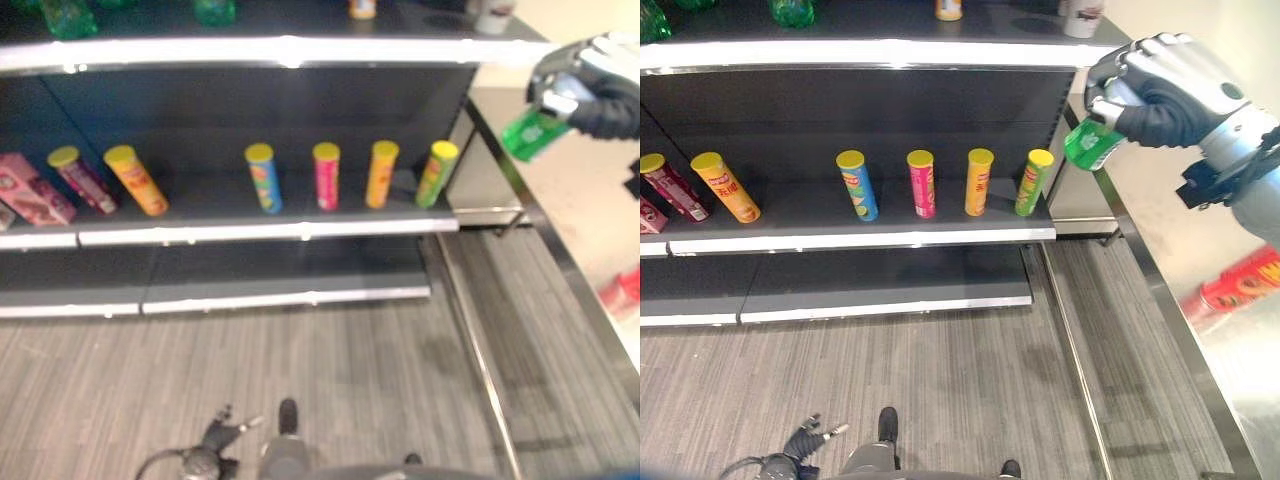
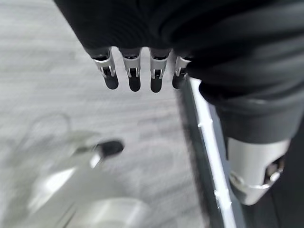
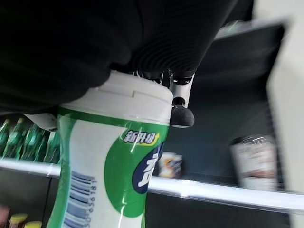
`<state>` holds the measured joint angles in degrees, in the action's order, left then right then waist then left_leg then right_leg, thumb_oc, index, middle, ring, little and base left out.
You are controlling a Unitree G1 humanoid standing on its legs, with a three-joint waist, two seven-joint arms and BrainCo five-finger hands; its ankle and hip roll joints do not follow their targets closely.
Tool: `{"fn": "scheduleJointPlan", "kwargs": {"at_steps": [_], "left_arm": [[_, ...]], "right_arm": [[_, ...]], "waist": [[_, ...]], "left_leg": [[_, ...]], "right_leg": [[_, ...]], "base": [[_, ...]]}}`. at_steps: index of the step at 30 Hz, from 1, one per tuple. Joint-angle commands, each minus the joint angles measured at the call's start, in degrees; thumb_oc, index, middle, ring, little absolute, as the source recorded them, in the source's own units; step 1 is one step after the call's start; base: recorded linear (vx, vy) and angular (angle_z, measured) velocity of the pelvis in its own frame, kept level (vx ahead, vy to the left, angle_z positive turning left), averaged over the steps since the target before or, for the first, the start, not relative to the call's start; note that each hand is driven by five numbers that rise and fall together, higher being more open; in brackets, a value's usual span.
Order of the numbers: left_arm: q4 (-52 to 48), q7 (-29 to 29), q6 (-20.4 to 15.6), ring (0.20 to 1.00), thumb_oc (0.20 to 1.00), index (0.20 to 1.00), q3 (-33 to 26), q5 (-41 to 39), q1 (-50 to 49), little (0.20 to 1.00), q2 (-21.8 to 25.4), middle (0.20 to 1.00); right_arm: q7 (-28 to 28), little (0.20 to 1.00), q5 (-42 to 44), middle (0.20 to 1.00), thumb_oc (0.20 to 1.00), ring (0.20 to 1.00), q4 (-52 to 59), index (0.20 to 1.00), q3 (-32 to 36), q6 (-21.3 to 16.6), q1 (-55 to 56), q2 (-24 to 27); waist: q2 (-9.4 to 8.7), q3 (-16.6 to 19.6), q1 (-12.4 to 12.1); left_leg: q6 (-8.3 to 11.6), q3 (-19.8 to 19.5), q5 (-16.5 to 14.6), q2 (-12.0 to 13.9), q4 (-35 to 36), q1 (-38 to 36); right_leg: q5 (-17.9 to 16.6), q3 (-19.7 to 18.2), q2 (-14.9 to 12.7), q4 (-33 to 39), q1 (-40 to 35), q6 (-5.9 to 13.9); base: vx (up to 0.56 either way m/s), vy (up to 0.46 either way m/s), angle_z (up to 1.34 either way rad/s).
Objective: Put the goods on the table back onto the shelves and tidy them up.
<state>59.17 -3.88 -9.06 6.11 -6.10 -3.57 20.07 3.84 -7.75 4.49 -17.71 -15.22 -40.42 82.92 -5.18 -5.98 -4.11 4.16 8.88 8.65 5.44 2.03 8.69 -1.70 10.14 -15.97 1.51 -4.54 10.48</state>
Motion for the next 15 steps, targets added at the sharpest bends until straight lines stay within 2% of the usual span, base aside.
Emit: {"fn": "scheduleJointPlan", "kwargs": {"at_steps": [1, 3, 5, 7, 9, 11, 13, 14, 15], "left_arm": [[-0.4, -1.2, -1.0, 1.0, 1.0, 1.0, 1.1, 0.6, 0.2, 1.0, 3.3, 1.0], [0.3, -1.6, -0.6, 1.0, 1.0, 1.0, 0.9, 0.7, 0.7, 1.0, 4.0, 1.0], [0.7, -1.6, -0.6, 1.0, 1.0, 1.0, 0.7, 0.4, 1.2, 1.0, 4.5, 1.0], [1.2, -1.7, -0.6, 1.0, 1.0, 1.0, 1.2, 0.6, 1.6, 1.0, 4.7, 1.0], [2.2, -1.5, -0.2, 1.0, 1.0, 1.0, 1.5, 0.4, 2.6, 1.0, 4.1, 1.0], [3.2, -1.4, 0.0, 1.0, 1.0, 1.0, 2.1, 0.1, 3.5, 1.0, 3.3, 1.0], [3.5, -1.4, -0.1, 1.0, 1.0, 1.0, 2.5, 0.2, 4.1, 1.0, 3.1, 1.0], [3.5, -1.4, -0.2, 1.0, 1.0, 1.0, 3.4, 0.1, 4.7, 1.0, 3.9, 1.0], [3.6, -1.4, -0.3, 1.0, 1.0, 1.0, 3.5, 0.1, 4.4, 1.0, 3.4, 1.0]], "right_arm": [[4.7, 0.2, -3.2, 0.2, 0.2, 0.2, -6.5, 0.2, -5.8, 3.4, -12.7, -1.0], [5.1, 0.2, -4.6, 0.2, 0.2, 0.2, -8.6, 0.2, -10.1, 4.1, -17.4, -1.7], [4.7, 0.2, -5.3, 0.2, 0.2, 0.2, -10.5, 0.2, -14.8, 4.6, -22.2, -1.5], [5.3, 0.2, -5.6, 0.2, 0.2, 0.2, -12.6, 0.2, -18.2, 4.8, -25.9, -1.8], [5.4, 0.2, -6.5, 0.2, 0.2, 0.2, -14.5, 0.2, -22.0, 5.6, -29.6, -1.6], [5.7, 0.2, -7.6, 0.2, 0.2, 0.2, -15.5, 0.2, -23.2, 6.4, -31.2, -0.8], [5.8, 0.2, -8.7, 0.2, 0.2, 0.2, -17.0, 0.2, -26.5, 7.1, -34.9, -0.1], [5.6, 0.2, -10.0, 0.2, 0.2, 0.2, -20.0, 0.2, -30.4, 7.9, -39.1, 0.3], [5.5, 0.2, -9.8, 0.2, 0.2, 0.2, -22.2, 0.2, -33.3, 8.0, -42.4, -0.2]], "waist": [[-0.95, 2.5, -3.4], [-1.64, 2.5, -3.7], [-1.58, 2.7, -3.8], [-1.46, 2.3, -3.5], [-0.6, 0.5, -2.0], [-0.3, -1.2, -1.1], [-0.25, -2.0, -0.6], [-1.03, -2.2, -0.7], [-0.94, -1.9, -0.7]], "left_leg": [[4.78, 0.0, -4.5, 2.1, -0.1, -0.6], [3.91, 0.0, -5.3, 0.9, 0.0, -0.6], [3.36, -0.2, -5.6, 0.3, 1.4, -1.8], [2.61, -0.6, -6.0, -0.9, 2.7, -2.9], [2.13, -3.1, -6.6, -2.4, 2.8, -4.6], [1.88, -6.1, -7.3, -3.9, 2.7, -6.4], [1.76, -8.3, -7.9, -4.7, 2.6, -7.6], [1.53, -10.2, -8.5, -5.6, 2.2, -8.3], [1.41, -10.6, -9.0, -5.9, 2.2, -8.7]], "right_leg": [[-1.7, -3.6, -2.4, -3.8, -1.5, 4.52], [-3.6, -5.3, -1.4, -4.3, -0.5, 4.52], [-0.5, -6.5, 1.7, -3.2, 1.3, 4.52], [2.0, -6.8, 5.9, -1.8, 5.5, 4.14], [3.4, -8.4, 9.9, -1.9, 8.6, 3.84], [3.3, -10.9, 12.6, -1.1, 10.3, 3.65], [2.7, -12.7, 14.1, -0.7, 11.6, 3.56], [1.9, -13.5, 14.1, -0.6, 11.5, 3.3], [1.7, -13.1, 13.5, 0.0, 10.4, 3.06]], "base": [[0.08, 0.235, 0.18], [0.09, 0.18, 0.06], [0.13, 0.161, 0.11], [0.14, 0.143, 0.07], [0.16, 0.123, 0.09], [0.16, 0.093, 0.55], [0.15, 0.015, 1.04], [0.15, -0.04, 0.78], [0.11, -0.036, 0.35]]}}
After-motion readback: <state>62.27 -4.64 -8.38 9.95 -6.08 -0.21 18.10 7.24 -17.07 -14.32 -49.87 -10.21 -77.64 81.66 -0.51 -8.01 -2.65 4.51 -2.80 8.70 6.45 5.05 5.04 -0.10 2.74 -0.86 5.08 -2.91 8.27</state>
